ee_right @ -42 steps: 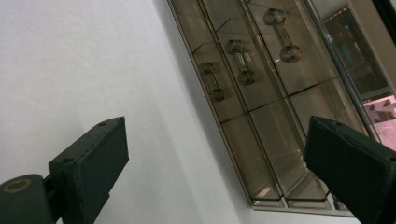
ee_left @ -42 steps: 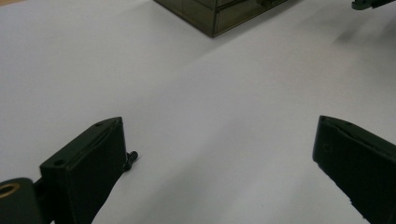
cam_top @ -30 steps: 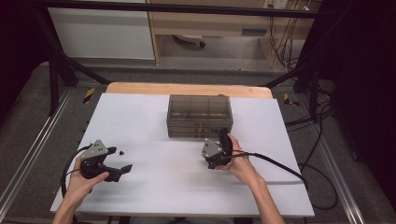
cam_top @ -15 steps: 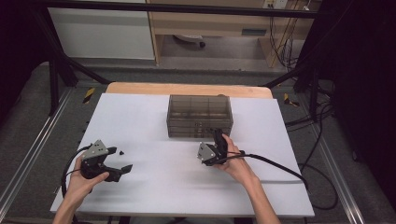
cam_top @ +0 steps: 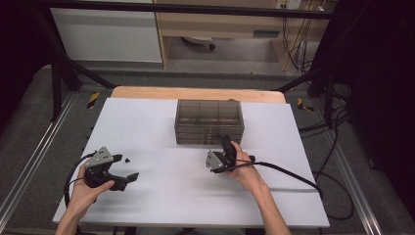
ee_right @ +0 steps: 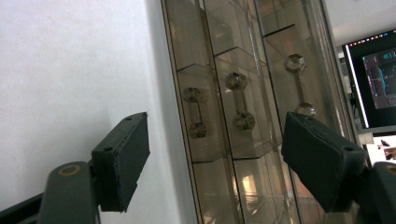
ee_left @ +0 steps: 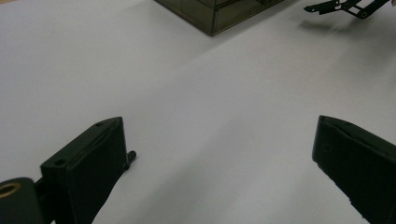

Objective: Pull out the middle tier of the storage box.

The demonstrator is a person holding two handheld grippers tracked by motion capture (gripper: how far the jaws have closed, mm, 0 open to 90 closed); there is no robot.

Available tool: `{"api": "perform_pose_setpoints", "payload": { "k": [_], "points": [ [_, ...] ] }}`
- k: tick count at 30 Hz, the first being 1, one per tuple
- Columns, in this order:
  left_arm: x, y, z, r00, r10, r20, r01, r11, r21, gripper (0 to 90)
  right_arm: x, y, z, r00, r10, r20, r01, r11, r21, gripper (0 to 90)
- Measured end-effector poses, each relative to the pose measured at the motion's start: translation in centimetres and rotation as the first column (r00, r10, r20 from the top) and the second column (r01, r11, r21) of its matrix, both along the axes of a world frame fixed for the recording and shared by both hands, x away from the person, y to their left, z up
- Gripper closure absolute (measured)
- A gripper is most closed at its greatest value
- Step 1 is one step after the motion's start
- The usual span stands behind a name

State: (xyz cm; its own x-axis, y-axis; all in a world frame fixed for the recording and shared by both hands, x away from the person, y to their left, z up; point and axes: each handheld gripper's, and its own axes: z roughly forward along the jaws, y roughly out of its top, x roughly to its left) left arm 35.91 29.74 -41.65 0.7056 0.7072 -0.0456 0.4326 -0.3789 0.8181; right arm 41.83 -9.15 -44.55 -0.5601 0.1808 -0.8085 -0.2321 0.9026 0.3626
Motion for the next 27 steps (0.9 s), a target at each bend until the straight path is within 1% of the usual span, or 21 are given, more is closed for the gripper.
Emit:
{"api": "perform_pose_setpoints", "payload": {
  "k": [6, 7, 10, 11, 12, 15, 16, 19, 24, 27],
  "points": [
    [0.0, -0.02, -0.02, 1.0, -0.001, 0.0, 0.001, 1.0, 0.002, 2.5, 0.22, 0.07, -0.32, 0.9998, 0.013, 0.017, -0.013, 1.0, -0.019, 29.3],
    [0.0, -0.02, -0.02, 1.0, 0.0, 0.001, 0.0, 1.0, 0.001, 2.6, 0.31, 0.09, -0.38, 0.9995, 0.021, 0.022, -0.021, 0.999, -0.029, 31.3],
    [0.01, -0.03, -0.04, 1.0, 0.0, -0.001, 0.0, 1.0, 0.0, 2.6, 0.34, 0.11, -0.47, 0.9995, 0.02, 0.026, -0.019, 0.999, -0.03, 33.0],
    [0.01, -0.03, -0.04, 1.0, -0.001, -0.001, 0.001, 1.0, 0.001, 2.6, 0.38, 0.11, -0.48, 0.9994, 0.021, 0.029, -0.02, 0.999, -0.034, 34.0],
    [0.01, -0.04, -0.04, 1.0, -0.001, -0.001, 0.001, 1.0, 0.002, 2.6, 0.46, 0.07, -0.42, 0.9988, 0.034, 0.035, -0.032, 0.998, -0.048, 35.2],
    [0.02, -0.05, -0.05, 1.0, -0.001, -0.001, 0.001, 1.0, 0.001, 2.6, 0.46, 0.09, -0.5, 0.9989, 0.024, 0.039, -0.022, 0.999, -0.044, 37.1],
    [0.03, -0.06, -0.06, 1.0, -0.001, -0.002, 0.001, 1.0, 0.001, 2.6, 0.54, 0.07, -0.51, 0.9989, 0.023, 0.04, -0.021, 0.999, -0.049, 39.1],
    [0.02, -0.09, -0.07, 1.0, -0.002, -0.001, 0.002, 1.0, 0.002, 2.6, 0.61, 0.07, -0.56, 0.9988, 0.02, 0.044, -0.018, 0.998, -0.053, 40.3],
    [0.03, -0.07, -0.1, 1.0, -0.001, -0.002, 0.001, 1.0, 0.002, 2.6, 0.83, 0.11, -0.69, 0.9979, 0.029, 0.057, -0.026, 0.998, -0.062, 44.0],
    [0.02, -0.07, -0.09, 1.0, 0.0, -0.002, 0.0, 1.0, 0.001, 2.7, 0.98, 0.13, -0.83, 0.9976, 0.024, 0.066, -0.019, 0.997, -0.071, 45.9]
  ]
}}
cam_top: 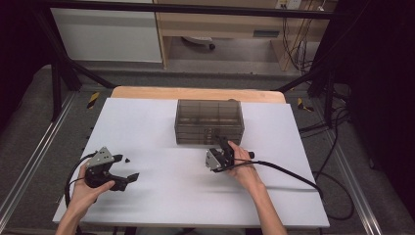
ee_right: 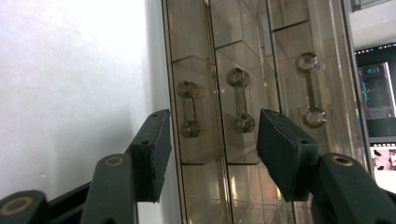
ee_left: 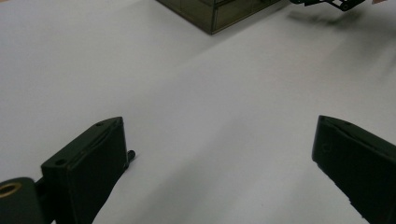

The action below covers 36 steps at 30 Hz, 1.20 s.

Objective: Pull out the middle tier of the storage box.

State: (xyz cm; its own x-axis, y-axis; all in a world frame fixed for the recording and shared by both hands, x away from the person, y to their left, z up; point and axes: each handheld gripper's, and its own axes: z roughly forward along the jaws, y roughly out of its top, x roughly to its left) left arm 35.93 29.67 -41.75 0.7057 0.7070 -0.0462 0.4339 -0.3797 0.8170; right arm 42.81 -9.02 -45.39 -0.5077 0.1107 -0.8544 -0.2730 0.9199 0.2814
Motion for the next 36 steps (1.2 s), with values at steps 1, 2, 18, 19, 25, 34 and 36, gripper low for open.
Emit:
{"api": "perform_pose_setpoints", "payload": {
  "k": [1, 2, 18, 19, 25, 34, 36],
  "points": [
    [0.0, 0.0, 0.0, 1.0, 0.0, 0.0, 0.0, 1.0, 0.0, 2.7, 0.03, 0.01, -0.04, 1.0, -0.002, 0.002, 0.002, 1.0, 0.0, 46.4],
    [0.0, 0.0, -0.01, 1.0, 0.0, 0.0, 0.0, 1.0, 0.0, 2.6, 0.09, 0.01, -0.09, 1.0, -0.003, 0.006, 0.003, 1.0, -0.003, 46.7],
    [0.04, 0.01, -0.08, 1.0, -0.002, -0.003, 0.002, 1.0, 0.001, 2.9, 0.08, 0.45, -0.35, 0.9964, 0.03, 0.079, -0.026, 0.999, -0.047, 56.7],
    [0.03, 0.02, -0.08, 1.0, -0.003, -0.003, 0.003, 1.0, 0.0, 2.9, 0.07, 0.51, -0.34, 0.9962, 0.031, 0.082, -0.027, 0.998, -0.049, 57.1],
    [0.0, 0.05, -0.06, 1.0, -0.001, -0.003, 0.001, 1.0, 0.0, 2.9, -0.01, 0.55, -0.44, 0.9932, 0.037, 0.111, -0.028, 0.996, -0.082, 60.5],
    [0.01, 0.05, -0.08, 1.0, -0.001, -0.003, 0.001, 1.0, 0.0, 3.0, -0.1, 0.6, -0.66, 0.9861, 0.042, 0.161, -0.025, 0.994, -0.108, 66.9],
    [-0.01, 0.03, -0.06, 1.0, 0.0, -0.001, 0.0, 1.0, 0.0, 3.0, -0.13, 0.63, -0.7, 0.9848, 0.04, 0.169, -0.022, 0.994, -0.109, 68.4]
  ]
}}
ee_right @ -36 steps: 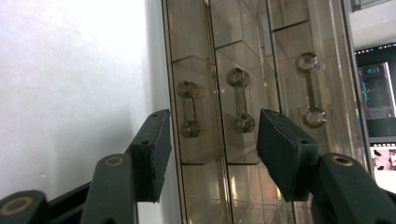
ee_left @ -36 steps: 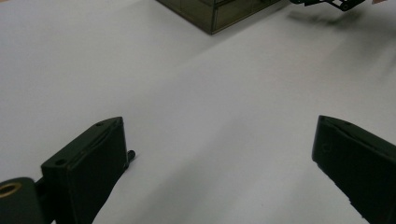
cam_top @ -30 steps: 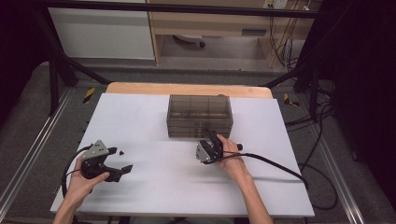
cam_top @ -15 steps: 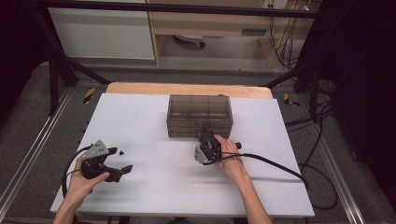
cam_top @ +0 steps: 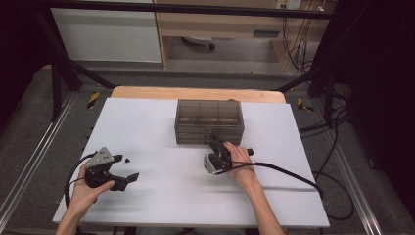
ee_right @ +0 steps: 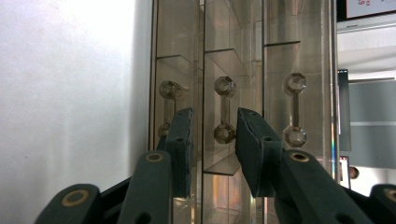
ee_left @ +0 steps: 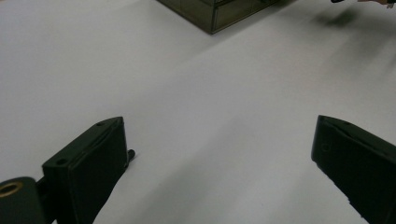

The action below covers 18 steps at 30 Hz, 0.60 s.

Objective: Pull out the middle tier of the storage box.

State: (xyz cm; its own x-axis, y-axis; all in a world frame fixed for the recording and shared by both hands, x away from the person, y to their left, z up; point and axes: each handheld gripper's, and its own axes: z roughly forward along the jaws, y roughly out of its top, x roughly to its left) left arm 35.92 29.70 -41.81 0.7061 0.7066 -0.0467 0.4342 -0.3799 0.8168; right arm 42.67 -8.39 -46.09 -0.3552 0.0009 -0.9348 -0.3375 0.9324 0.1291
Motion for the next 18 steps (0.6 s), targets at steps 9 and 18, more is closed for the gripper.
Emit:
{"api": "perform_pose_setpoints", "payload": {
  "k": [9, 18],
  "points": [
    [-0.01, 0.03, -0.01, 1.0, 0.0, 0.0, 0.0, 1.0, 0.0, 3.0, -0.08, 0.05, -0.22, 0.999, -0.004, 0.044, 0.005, 1.0, -0.016, 73.6],
    [0.01, 0.06, 0.0, 1.0, 0.001, 0.001, -0.001, 1.0, 0.0, 3.0, -0.15, 0.12, -0.41, 0.9969, -0.008, 0.078, 0.01, 1.0, -0.026, 77.8]
  ]
}}
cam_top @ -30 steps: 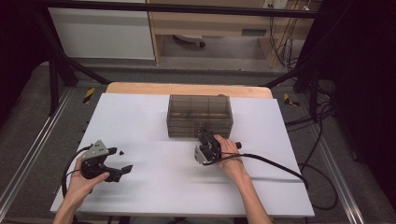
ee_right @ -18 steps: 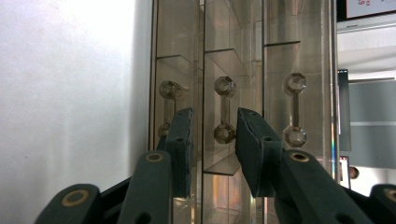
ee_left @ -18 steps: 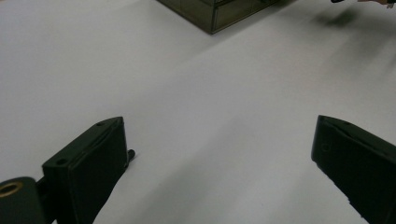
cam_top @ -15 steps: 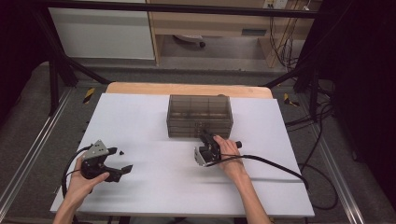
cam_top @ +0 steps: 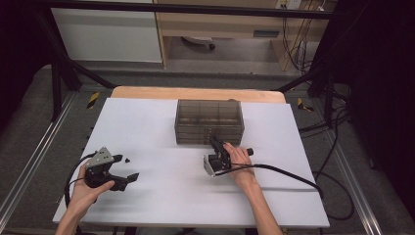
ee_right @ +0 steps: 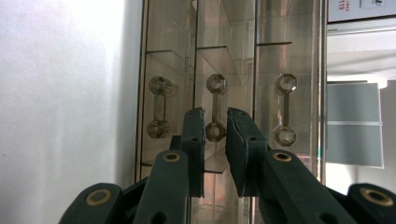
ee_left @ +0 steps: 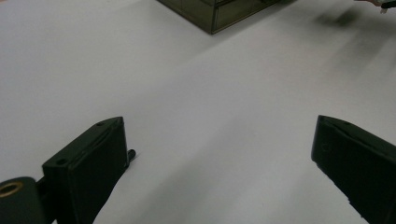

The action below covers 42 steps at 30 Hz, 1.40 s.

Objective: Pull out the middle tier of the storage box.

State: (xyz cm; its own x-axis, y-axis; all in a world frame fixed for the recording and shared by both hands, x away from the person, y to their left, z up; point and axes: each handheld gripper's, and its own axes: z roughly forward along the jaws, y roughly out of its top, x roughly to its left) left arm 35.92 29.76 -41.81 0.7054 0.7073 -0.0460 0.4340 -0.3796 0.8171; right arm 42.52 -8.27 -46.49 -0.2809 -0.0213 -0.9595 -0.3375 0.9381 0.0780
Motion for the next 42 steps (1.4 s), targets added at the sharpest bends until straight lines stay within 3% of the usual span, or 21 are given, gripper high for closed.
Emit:
{"api": "perform_pose_setpoints", "payload": {
  "k": [15, 23, 42],
  "points": [
    [0.0, 0.0, 0.0, 1.0, 0.0, 0.001, 0.0, 1.0, -0.001, 3.0, 0.0, 0.1, -0.4, 0.9991, 0.004, 0.041, -0.004, 1.0, -0.014, 79.6],
    [0.0, 0.1, 0.0, 1.0, 0.002, 0.003, -0.002, 1.0, -0.003, 3.0, -0.2, 0.1, -0.9, 0.9962, 0.001, 0.087, 0.001, 1.0, -0.029, 80.6],
    [-0.1, 0.1, 0.1, 1.0, 0.001, 0.003, 0.0, 1.0, -0.003, 3.0, -1.3, -0.1, -0.7, 0.9973, 0.016, 0.072, -0.013, 0.999, -0.031, 80.6]
  ]
}}
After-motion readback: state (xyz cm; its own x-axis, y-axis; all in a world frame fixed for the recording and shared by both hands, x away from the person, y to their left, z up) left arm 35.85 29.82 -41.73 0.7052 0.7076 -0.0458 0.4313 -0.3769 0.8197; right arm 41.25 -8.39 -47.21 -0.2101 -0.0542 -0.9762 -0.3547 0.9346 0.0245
